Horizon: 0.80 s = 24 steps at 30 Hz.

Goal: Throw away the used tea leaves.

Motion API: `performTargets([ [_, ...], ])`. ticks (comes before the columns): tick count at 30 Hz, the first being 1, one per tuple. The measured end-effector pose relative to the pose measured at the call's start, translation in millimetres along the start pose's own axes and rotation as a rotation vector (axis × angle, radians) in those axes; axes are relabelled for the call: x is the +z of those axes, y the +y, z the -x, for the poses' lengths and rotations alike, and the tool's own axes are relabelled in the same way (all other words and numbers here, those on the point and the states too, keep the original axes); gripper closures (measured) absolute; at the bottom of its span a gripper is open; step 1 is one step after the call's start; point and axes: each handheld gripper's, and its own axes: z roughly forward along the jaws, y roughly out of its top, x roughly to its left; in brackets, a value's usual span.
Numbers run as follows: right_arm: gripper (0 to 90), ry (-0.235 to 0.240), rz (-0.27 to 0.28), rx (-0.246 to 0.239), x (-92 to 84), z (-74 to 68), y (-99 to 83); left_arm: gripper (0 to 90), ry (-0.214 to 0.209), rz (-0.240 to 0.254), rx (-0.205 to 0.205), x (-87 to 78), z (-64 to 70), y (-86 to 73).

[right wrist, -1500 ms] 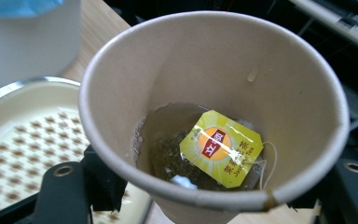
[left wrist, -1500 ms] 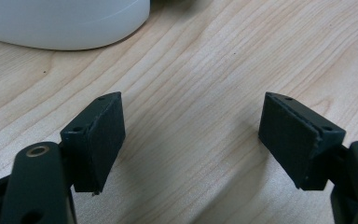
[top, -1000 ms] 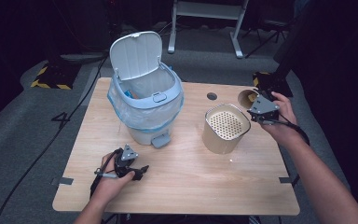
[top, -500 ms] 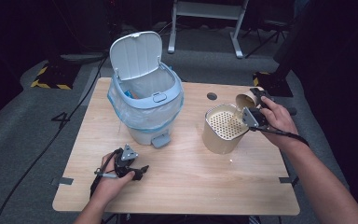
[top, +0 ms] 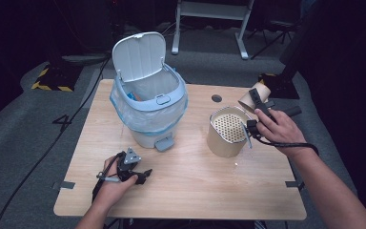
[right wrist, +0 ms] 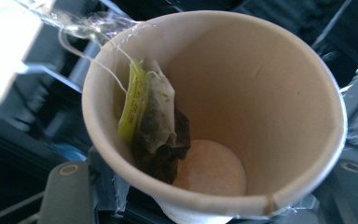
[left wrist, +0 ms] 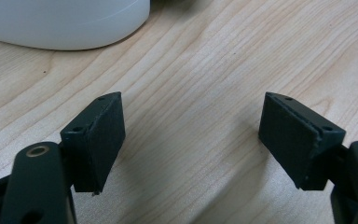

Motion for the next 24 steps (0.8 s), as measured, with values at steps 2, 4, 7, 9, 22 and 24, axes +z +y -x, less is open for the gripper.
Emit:
performTargets([
  [2,33.0,-0.038,-0.025,-0.058,-1.1,-0.2,2.6,23.0,0.000,0.000,0.000,0.0,0.0,0.0],
  [4,33.0,-0.073,-0.052,-0.109,-3.3,0.7,4.4,23.0,0.000,0.000,0.000,0.0,0.0,0.0],
  [7,33.0,-0.094,-0.061,-0.161,-4.2,2.5,6.5,23.0,0.000,0.000,0.000,0.0,0.0,0.0],
  [9,33.0,-0.105,-0.063,-0.207,-3.7,3.2,7.7,23.0,0.000,0.000,0.000,0.0,0.0,0.0],
  [22,33.1,-0.106,-0.072,-0.298,-2.5,9.4,8.8,23.0,0.000,0.000,0.000,0.0,0.0,0.0],
  [24,33.1,-0.106,-0.070,-0.295,-2.4,10.2,8.6,23.0,0.000,0.000,0.000,0.0,0.0,0.0],
])
